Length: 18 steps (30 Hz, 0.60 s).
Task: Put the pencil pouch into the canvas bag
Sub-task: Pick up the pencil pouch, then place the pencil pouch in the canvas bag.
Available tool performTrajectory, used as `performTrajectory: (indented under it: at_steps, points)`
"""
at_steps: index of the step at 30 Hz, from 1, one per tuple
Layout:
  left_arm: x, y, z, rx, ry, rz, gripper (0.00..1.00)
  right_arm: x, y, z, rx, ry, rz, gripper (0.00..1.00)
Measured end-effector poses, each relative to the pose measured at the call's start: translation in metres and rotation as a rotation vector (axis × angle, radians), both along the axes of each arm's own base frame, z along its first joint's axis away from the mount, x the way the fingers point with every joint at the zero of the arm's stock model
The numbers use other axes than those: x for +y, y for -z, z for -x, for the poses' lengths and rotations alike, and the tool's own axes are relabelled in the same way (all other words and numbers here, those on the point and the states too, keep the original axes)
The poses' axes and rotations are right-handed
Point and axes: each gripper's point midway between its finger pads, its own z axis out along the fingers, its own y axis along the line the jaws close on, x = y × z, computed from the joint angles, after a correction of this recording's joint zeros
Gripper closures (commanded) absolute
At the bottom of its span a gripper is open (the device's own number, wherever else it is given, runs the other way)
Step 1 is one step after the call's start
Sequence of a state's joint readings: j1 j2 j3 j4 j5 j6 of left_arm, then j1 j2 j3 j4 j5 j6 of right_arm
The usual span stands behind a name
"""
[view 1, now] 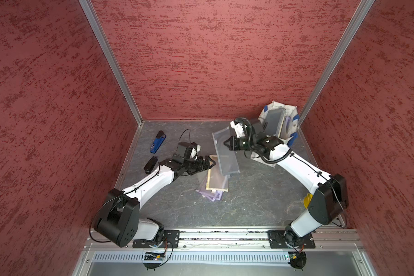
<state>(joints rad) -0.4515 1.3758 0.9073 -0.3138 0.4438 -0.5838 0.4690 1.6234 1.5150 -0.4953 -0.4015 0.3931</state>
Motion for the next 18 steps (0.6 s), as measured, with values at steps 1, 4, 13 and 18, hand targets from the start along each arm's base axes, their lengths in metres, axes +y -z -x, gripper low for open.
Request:
performTrajectory:
  at_steps: [1,4,13,18]
  points:
    - [-0.003,-0.007,-0.001,-0.019,0.011,-0.006,0.01,-0.011,-0.018,-0.01,-0.031,0.027,0.0,1.0]
    - [-0.015,-0.025,-0.001,-0.064,0.041,-0.017,0.01,-0.046,-0.068,-0.04,-0.114,0.115,0.009,1.0]
    - [-0.05,-0.065,0.006,-0.162,0.128,0.001,0.01,-0.177,-0.15,-0.105,-0.253,0.427,0.105,1.0]
    - [-0.058,-0.067,0.01,-0.167,0.151,0.003,0.01,-0.235,-0.15,-0.122,-0.252,0.56,0.167,1.0]
